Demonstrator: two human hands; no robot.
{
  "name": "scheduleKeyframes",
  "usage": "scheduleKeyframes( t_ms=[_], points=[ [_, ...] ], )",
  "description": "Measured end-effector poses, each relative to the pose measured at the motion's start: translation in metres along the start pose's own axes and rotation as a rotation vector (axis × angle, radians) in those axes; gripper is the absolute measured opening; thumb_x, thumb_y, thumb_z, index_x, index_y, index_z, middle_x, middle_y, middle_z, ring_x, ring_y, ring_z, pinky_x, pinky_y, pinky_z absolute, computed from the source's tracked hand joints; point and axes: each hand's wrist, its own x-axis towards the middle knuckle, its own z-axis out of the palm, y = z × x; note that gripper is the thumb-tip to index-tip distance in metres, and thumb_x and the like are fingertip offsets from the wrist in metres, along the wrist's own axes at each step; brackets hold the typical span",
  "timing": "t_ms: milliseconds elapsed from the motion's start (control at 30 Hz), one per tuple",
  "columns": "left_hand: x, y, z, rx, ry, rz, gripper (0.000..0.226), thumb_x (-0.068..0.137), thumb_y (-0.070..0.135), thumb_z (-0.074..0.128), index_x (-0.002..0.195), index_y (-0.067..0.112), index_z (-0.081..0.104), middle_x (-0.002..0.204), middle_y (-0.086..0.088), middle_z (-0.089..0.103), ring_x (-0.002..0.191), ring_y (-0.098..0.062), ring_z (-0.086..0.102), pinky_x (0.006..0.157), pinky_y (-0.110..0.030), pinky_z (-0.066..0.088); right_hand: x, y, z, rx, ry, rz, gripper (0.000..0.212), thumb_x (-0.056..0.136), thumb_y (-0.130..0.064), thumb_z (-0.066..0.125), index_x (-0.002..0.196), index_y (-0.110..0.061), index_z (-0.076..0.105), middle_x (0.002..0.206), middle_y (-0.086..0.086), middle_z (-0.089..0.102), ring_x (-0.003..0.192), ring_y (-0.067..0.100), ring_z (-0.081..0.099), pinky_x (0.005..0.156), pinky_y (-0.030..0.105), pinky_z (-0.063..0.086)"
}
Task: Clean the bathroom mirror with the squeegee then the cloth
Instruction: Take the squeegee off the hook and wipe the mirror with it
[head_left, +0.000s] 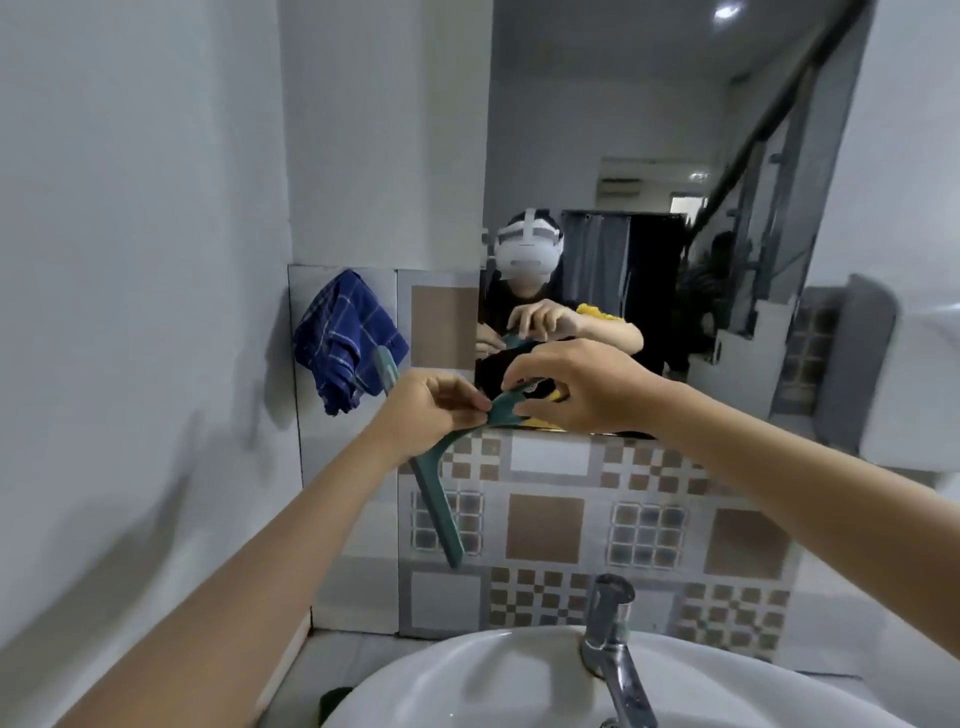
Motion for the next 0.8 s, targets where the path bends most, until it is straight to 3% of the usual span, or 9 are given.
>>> scheduleKeyframes(
  t_ms=[133, 200, 333, 433, 600, 733, 800],
  points=[
    [0.029, 0.036, 0.008, 0.147, -0.064, 0.103, 0.023, 0.072, 0.002, 0.072, 0.077, 0.024, 0.072, 0.085, -0.001, 0.073, 0.081, -0.018, 0.069, 0.08, -0.031, 0.055, -0.017, 0.015, -0.033, -0.104, 0.106, 0.02, 0.026, 0.076, -0.041, 0.076, 0.1, -0.03, 0.072, 0.079, -0.009, 0.066, 0.071, 0.004, 0.052, 0.051, 0.023, 0.043],
    [0.043, 0.054, 0.017, 0.211, -0.057, 0.194, 0.015, 0.074, 0.006, 0.072, 0.083, 0.019, 0.071, 0.087, 0.0, 0.071, 0.081, -0.014, 0.068, 0.08, -0.029, 0.055, -0.02, 0.025, -0.05, -0.158, 0.134, 0.055, 0.027, 0.076, -0.044, 0.075, 0.102, -0.035, 0.07, 0.081, -0.009, 0.064, 0.07, 0.009, 0.055, 0.05, 0.024, 0.043],
    [0.071, 0.074, 0.026, 0.436, 0.233, 0.498, 0.024, 0.079, 0.021, 0.068, 0.1, 0.011, 0.064, 0.1, 0.0, 0.063, 0.088, -0.008, 0.059, 0.08, -0.017, 0.049, -0.019, 0.049, -0.089, -0.299, 0.266, 0.099, 0.026, 0.075, -0.037, 0.078, 0.099, -0.031, 0.073, 0.076, -0.016, 0.052, 0.06, 0.006, 0.047, 0.046, 0.016, 0.028],
    [0.093, 0.077, 0.023, 0.537, 0.451, 0.639, 0.028, 0.081, 0.018, 0.066, 0.105, 0.007, 0.059, 0.102, -0.005, 0.059, 0.089, -0.009, 0.053, 0.08, -0.005, 0.04, -0.009, 0.071, -0.123, -0.397, 0.354, 0.163, 0.025, 0.078, -0.044, 0.07, 0.1, -0.033, 0.075, 0.073, -0.01, 0.056, 0.054, 0.015, 0.05, 0.047, 0.016, 0.027],
    [0.131, 0.07, 0.001, 0.674, 0.553, 0.64, 0.041, 0.077, 0.018, 0.067, 0.114, 0.004, 0.052, 0.117, -0.012, 0.057, 0.108, -0.02, 0.053, 0.095, -0.012, 0.034, 0.034, 0.098, -0.184, -0.492, 0.482, 0.246, 0.028, 0.082, -0.045, 0.068, 0.11, -0.04, 0.07, 0.08, -0.009, 0.054, 0.064, 0.017, 0.052, 0.056, 0.024, 0.032],
    [0.156, 0.057, -0.021, 0.751, 0.459, 0.515, 0.067, 0.077, 0.026, 0.07, 0.134, 0.009, 0.038, 0.142, -0.008, 0.04, 0.129, -0.023, 0.038, 0.104, -0.025, 0.029, 0.081, 0.116, -0.224, -0.522, 0.549, 0.234, 0.029, 0.086, -0.046, 0.062, 0.114, -0.043, 0.066, 0.088, -0.004, 0.06, 0.078, 0.018, 0.055, 0.069, 0.029, 0.034],
    [0.164, 0.054, -0.029, 0.789, 0.404, 0.477, 0.078, 0.077, 0.031, 0.069, 0.141, 0.013, 0.027, 0.151, -0.002, 0.026, 0.137, -0.019, 0.026, 0.11, -0.03, 0.018, 0.102, 0.122, -0.236, -0.544, 0.553, 0.226, 0.029, 0.087, -0.046, 0.059, 0.116, -0.043, 0.065, 0.09, -0.005, 0.058, 0.081, 0.016, 0.052, 0.071, 0.029, 0.033]
  ],
)
